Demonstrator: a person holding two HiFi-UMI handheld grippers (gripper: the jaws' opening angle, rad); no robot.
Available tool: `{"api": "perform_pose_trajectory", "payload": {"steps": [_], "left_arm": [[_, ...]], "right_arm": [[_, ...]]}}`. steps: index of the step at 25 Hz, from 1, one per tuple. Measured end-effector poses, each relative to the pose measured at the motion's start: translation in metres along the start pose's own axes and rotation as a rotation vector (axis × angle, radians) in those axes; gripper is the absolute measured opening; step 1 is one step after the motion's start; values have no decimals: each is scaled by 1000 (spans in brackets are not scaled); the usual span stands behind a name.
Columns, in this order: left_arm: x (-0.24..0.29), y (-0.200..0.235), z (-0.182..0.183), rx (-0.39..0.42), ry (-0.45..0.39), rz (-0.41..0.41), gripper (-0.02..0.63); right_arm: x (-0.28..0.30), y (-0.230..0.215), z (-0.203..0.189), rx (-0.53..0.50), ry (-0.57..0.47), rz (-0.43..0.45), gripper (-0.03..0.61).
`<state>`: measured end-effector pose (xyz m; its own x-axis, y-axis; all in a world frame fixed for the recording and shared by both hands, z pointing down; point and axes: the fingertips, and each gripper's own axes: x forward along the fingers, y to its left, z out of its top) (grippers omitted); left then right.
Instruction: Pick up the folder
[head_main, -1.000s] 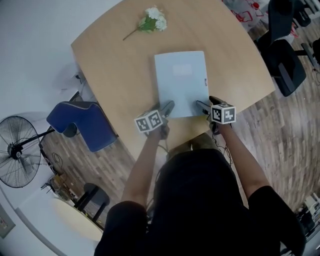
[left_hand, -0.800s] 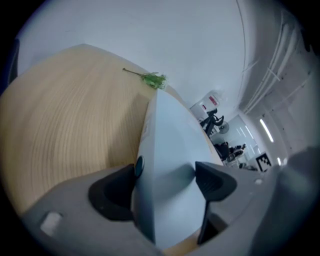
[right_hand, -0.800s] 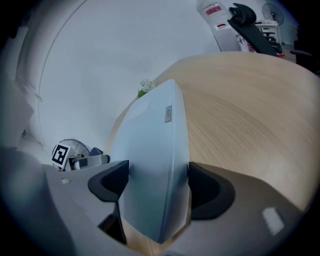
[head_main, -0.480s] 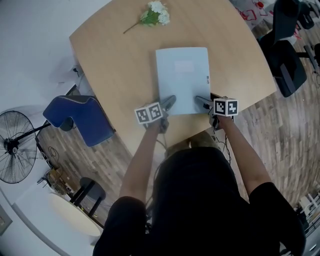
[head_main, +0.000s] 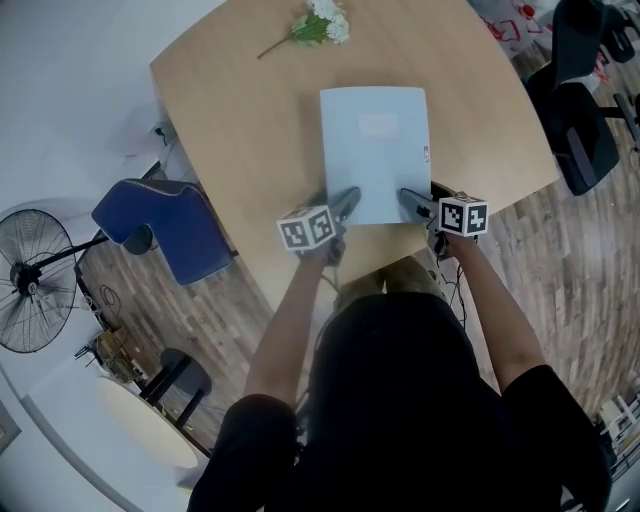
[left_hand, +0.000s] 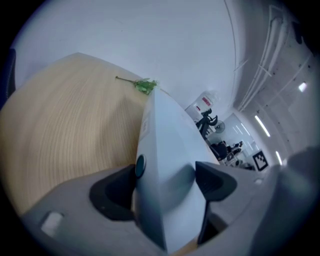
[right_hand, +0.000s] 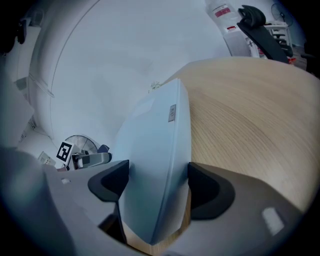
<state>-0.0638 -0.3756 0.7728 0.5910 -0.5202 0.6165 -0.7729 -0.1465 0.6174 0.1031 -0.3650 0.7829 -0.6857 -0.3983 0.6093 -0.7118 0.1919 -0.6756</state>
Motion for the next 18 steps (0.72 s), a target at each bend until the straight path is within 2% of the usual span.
{"api": "perform_pose_trajectory", "payload": {"steps": [9,18], "left_arm": [[-59,-63,5,158,-137,-49,380],[-143,-136,32,276,-304,-101,380]], "right_arm": [[-60,46,-2,-154,-102,32,371],[-139,125,20,-333,-229,47,371]]}}
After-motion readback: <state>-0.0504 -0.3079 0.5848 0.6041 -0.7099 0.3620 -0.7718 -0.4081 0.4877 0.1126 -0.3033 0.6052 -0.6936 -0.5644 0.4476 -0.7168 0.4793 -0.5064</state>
